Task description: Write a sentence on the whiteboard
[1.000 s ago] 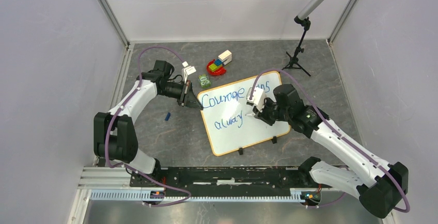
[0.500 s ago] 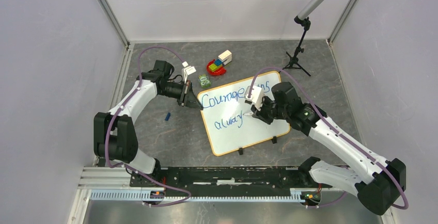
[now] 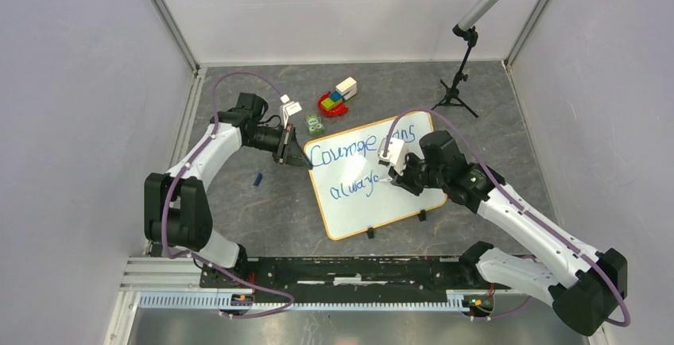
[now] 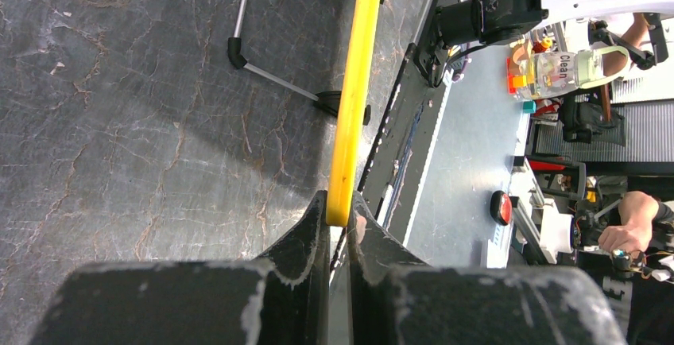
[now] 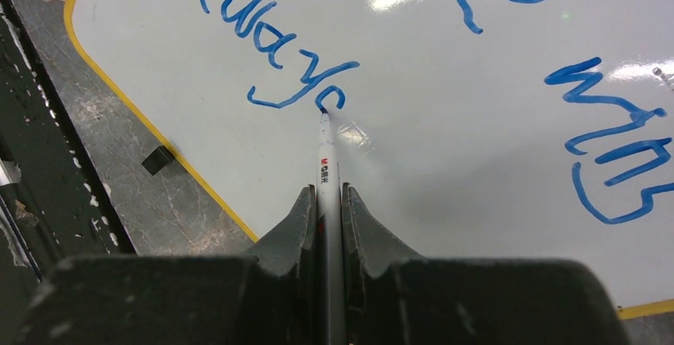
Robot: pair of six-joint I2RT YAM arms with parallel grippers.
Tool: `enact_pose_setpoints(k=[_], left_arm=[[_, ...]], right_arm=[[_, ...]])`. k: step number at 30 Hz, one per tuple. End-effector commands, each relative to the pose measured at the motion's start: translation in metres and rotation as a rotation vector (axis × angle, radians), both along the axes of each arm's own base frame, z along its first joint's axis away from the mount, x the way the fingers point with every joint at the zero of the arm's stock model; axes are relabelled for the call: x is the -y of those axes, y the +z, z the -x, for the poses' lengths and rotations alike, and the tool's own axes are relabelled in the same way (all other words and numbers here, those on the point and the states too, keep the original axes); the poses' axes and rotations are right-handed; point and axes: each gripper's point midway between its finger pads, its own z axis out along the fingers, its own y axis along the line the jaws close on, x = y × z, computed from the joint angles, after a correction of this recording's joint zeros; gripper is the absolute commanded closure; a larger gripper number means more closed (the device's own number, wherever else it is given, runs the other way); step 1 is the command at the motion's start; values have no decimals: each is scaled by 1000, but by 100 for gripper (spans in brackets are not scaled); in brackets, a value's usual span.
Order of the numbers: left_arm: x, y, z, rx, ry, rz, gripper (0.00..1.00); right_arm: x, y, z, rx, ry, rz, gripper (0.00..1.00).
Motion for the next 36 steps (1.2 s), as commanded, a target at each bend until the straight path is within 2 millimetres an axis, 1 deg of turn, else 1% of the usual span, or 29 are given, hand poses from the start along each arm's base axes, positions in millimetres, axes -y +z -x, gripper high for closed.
enact_pose_setpoints(k=[1,7,12,17,23,31,36], left_arm=[[2,7,-10,71,0,6,98],[2,7,-10,69,0,6,97],[2,7,-10,68,0,6,98],[1,6,-10,70,1,3,98],[2,5,-11,66,0,2,98],[2,7,-10,69,0,6,98],[2,8,-11,72,-1,9,98]], right_arm=[[15,-1,-7,43,-51,54,100],[14,-9,1,12,-20,61,100],[3,-9,7,-24,33,28,100],[-6,-3,5,-31,56,4,100],[-13,13,6,-19,87,-34,100],[3,24,13,17,60,-13,100],[12,22,5,39,5,29,100]])
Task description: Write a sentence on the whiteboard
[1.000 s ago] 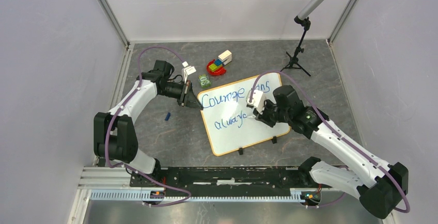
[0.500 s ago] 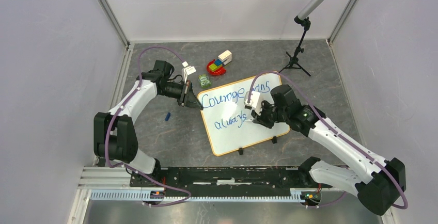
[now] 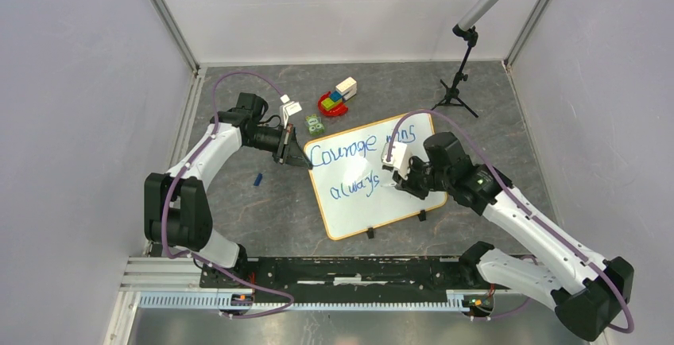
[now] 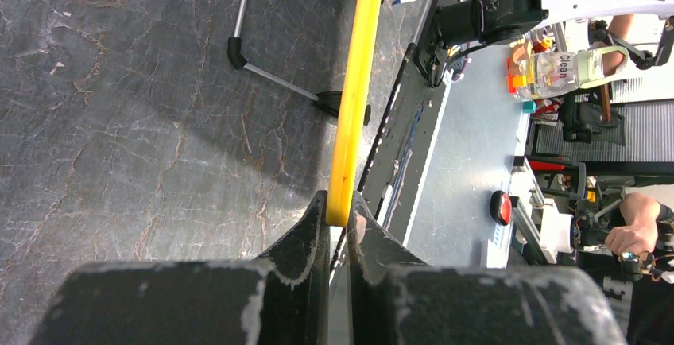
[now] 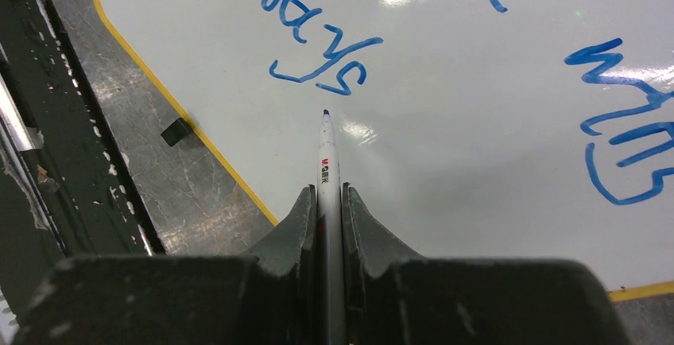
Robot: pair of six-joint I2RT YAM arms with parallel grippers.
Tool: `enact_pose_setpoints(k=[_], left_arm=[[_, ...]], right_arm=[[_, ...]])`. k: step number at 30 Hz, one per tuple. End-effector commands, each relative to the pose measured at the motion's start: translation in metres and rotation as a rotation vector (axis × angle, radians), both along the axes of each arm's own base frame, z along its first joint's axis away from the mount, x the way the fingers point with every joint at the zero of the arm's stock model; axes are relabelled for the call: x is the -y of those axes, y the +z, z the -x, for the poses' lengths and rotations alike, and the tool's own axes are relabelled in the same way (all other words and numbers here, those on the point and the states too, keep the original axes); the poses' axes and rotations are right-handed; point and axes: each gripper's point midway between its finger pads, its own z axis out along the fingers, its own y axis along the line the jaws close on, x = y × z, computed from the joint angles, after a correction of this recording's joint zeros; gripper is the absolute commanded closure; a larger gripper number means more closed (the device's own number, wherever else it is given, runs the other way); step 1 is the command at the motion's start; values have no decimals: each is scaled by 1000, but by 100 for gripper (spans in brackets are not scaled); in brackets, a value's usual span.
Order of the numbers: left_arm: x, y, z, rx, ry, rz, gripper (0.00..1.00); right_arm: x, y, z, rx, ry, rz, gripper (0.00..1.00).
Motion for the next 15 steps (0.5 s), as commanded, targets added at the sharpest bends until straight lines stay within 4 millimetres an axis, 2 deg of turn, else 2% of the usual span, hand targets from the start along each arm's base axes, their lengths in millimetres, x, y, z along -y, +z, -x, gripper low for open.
enact_pose_setpoints(k=[1,8,12,15], left_arm=[[2,8,-11,70,-2,9,98],[2,8,-10,73,0,5,98],[1,6,-10,72,3,-1,98],[1,6,-11,73,3,-1,98]], right_arm=[[6,16,-15,69,-53,13,100],[1,11,-27,74,-79,13,100],[4,1,-28,66,-83,44,100],[4,4,-26,68,-79,38,100]])
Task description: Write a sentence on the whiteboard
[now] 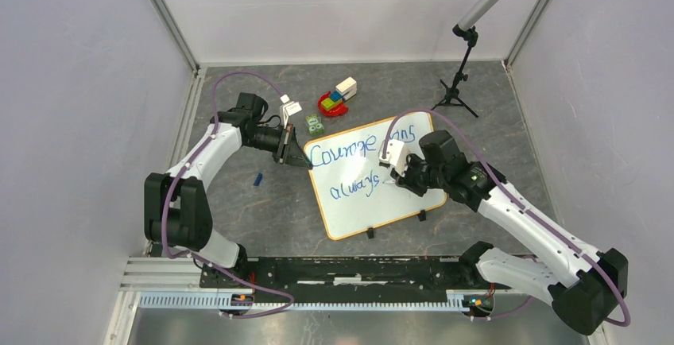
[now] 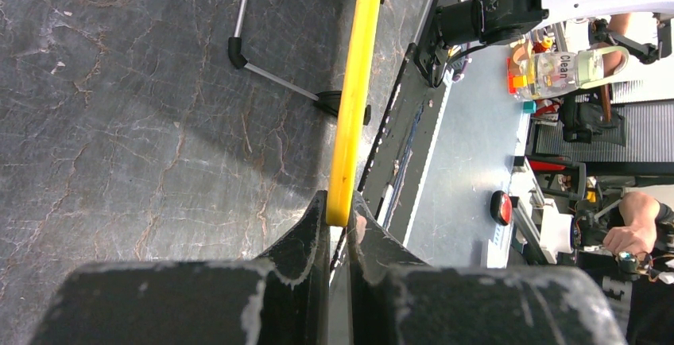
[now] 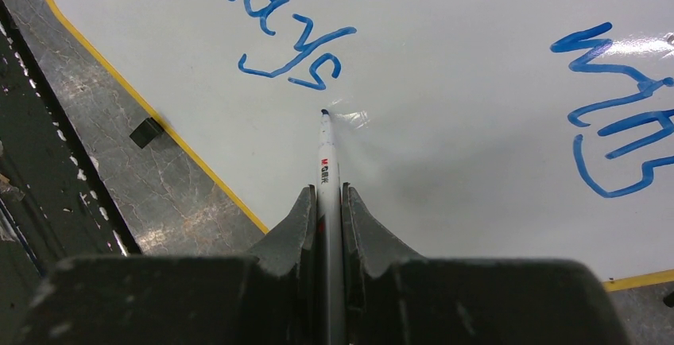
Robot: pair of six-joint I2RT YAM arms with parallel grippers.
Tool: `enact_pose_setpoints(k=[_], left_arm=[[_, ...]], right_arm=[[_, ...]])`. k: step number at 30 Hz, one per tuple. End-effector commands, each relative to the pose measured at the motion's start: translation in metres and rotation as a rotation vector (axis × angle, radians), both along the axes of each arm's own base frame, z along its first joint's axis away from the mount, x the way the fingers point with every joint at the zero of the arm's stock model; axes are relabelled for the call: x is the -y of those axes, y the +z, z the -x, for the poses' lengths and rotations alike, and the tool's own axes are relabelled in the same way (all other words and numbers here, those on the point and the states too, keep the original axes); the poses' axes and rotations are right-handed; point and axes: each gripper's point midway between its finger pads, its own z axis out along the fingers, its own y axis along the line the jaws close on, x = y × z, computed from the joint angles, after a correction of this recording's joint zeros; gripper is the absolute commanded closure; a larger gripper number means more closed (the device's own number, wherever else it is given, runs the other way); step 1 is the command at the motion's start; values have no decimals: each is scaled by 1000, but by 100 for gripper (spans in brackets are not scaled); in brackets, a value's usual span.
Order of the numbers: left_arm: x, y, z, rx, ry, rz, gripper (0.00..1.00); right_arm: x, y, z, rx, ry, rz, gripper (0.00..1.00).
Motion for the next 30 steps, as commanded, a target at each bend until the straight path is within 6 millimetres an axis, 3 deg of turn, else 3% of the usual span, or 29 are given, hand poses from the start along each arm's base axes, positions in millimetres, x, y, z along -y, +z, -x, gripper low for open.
enact_pose_setpoints(k=[1,10,16,20,22,24,26,28,30], left_arm=[[1,7,-11,72,2,0,98],[1,9,-12,81,10,-6,93],[1,17,-13,93,16,-2,64],[-8,38,-16,123,33,18,42],[-21,53,-23,143,83,50,29],[-38,67,-29,178,147,59,26],[-71,73,-38,221,250,25,23],[-99,63,-39,230,314,-69,23],[-126,40,-36,217,340,-185,23]], right_arm=[[-3,16,-11,54,-15,-24,100],[-22,58,2,71,103,-131,100],[-34,74,7,69,156,-192,100],[-45,87,4,64,169,-243,100],[-52,98,1,67,179,-271,100],[-60,113,-4,79,182,-303,100],[-66,127,-8,88,181,-333,100],[-71,138,-14,96,171,-361,100],[-78,145,-18,90,167,-391,100]])
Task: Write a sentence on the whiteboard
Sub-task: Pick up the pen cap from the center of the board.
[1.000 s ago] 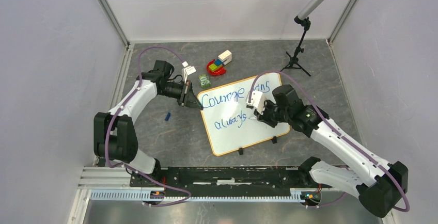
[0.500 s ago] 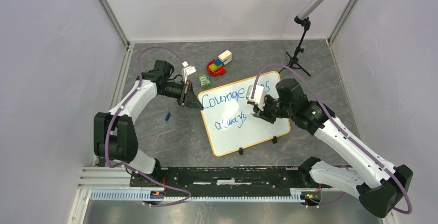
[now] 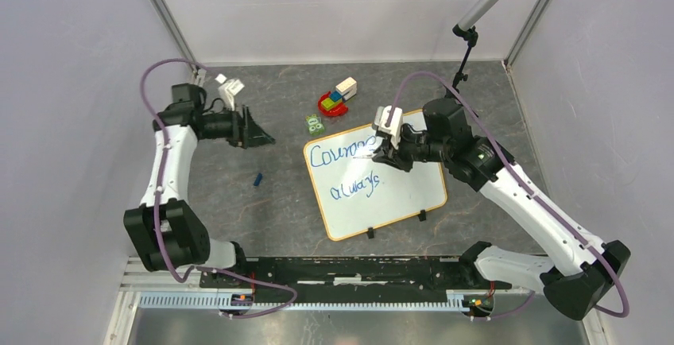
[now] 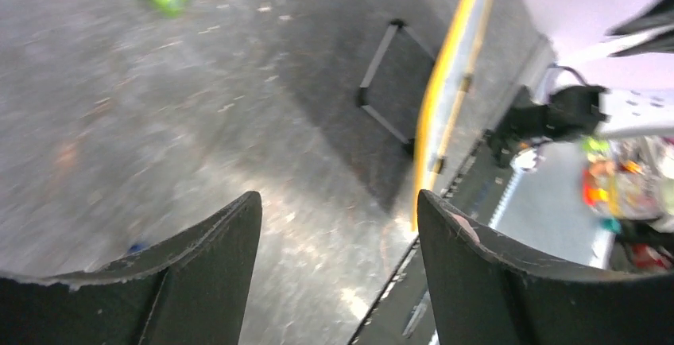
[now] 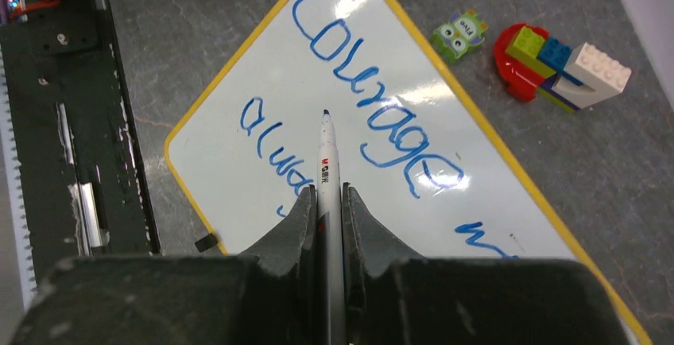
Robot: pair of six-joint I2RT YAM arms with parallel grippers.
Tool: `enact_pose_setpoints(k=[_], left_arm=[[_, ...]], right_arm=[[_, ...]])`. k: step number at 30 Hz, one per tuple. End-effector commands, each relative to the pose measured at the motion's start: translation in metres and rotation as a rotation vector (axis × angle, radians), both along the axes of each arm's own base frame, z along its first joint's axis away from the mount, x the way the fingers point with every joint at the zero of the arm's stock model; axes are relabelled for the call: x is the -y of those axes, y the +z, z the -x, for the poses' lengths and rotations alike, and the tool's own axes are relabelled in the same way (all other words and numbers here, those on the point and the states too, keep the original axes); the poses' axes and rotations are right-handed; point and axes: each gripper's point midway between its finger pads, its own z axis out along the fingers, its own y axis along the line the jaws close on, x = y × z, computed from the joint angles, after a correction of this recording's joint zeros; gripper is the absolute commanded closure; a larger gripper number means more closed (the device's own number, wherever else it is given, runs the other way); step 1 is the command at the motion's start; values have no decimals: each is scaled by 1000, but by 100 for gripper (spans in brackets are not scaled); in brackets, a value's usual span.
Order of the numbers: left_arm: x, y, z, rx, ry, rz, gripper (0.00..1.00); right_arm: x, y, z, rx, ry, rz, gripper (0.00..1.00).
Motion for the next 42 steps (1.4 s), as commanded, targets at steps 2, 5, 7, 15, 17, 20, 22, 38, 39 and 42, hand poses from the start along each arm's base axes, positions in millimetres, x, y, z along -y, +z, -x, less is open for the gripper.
enact_pose_setpoints(k=[2,5,7,15,17,20,22,38,39,42], left_arm=[[-66,-40,14,-36,84,-262,24],[-94,-78,24,-118,108,-360,27],[-105,-97,29,-152,106,-415,30],[-118,-150,28,-214,86,-554,36],[-121,-163,25,-218,87,-594,37],[-123,-180,21,-224,88,-645,40],[-122,-188,19,-229,77,-671,42],[-102,-215,8,-194,-2,-840,50],[-101,-215,8,-194,-5,-842,50],[-96,-214,9,-186,-17,-835,50]], right_arm=[[-26,46,-12,7,11,-156,100],[-41,49,-10,-64,42,-211,100],[-53,55,-4,-106,82,-248,100],[-102,98,8,-241,140,-388,100],[-113,103,12,-271,144,-403,100],[-123,103,12,-292,138,-400,100],[-126,102,11,-302,136,-399,100],[-122,105,8,-282,127,-396,100],[-122,107,8,-276,128,-399,100],[-120,108,9,-268,128,-398,100]])
